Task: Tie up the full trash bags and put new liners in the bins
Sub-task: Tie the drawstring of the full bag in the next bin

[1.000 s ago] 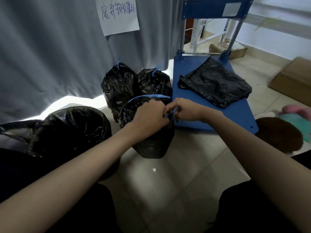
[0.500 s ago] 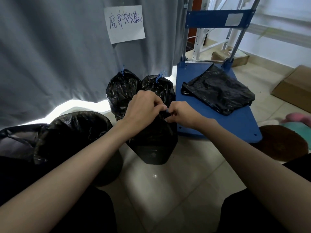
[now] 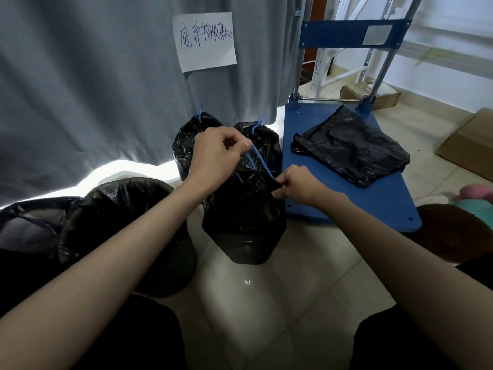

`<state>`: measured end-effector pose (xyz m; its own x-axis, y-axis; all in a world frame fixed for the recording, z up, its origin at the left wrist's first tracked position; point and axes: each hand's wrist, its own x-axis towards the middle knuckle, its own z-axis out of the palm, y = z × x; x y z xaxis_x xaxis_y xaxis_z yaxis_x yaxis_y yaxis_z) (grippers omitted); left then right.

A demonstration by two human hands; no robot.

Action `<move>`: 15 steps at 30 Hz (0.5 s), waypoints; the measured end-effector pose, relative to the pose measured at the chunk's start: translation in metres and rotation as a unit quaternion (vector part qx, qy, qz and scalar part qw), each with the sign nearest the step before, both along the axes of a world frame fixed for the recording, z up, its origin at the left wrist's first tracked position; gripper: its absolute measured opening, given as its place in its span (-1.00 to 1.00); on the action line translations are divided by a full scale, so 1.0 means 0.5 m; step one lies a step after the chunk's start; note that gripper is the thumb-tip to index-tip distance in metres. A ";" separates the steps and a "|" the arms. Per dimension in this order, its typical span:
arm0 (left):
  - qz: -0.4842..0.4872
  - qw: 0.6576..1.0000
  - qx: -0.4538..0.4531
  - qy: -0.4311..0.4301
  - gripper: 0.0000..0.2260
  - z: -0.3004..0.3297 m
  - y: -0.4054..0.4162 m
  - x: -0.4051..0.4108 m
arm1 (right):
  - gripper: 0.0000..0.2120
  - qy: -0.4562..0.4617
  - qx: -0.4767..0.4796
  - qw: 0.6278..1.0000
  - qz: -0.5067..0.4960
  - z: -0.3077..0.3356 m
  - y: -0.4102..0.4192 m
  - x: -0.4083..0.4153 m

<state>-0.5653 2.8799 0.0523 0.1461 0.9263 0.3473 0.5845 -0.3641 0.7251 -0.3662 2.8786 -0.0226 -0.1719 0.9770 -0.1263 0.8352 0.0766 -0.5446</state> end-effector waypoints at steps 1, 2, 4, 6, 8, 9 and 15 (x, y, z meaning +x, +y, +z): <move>-0.003 1.000 0.010 -0.006 -0.91 0.003 -0.002 0.001 | -0.83 -0.003 0.004 1.000 -0.002 0.001 0.002 0.000; -0.002 1.000 0.023 -0.016 -0.91 0.007 -0.003 0.003 | -0.80 -0.008 0.008 1.000 -0.008 0.004 0.002 -0.001; 0.008 0.998 0.054 -0.024 -0.91 0.009 -0.005 0.005 | -0.69 -0.019 0.004 1.000 -0.023 0.003 0.003 0.000; 0.007 0.998 0.061 -0.023 -0.91 0.005 -0.009 0.008 | -0.66 -0.042 -0.019 0.999 -0.021 0.005 -0.001 0.002; -0.011 0.999 0.049 -0.018 -0.91 -0.001 -0.012 0.010 | -0.81 -0.040 -0.005 0.999 -0.002 0.015 -0.004 -0.002; -0.019 0.999 0.047 -0.012 -0.91 -0.004 -0.012 0.012 | -0.90 -0.003 0.020 1.000 0.010 0.025 -0.005 -0.007; -0.031 0.997 0.069 -0.016 -0.93 -0.008 -0.004 0.012 | -0.90 0.230 0.044 0.971 0.042 0.081 -0.022 -0.039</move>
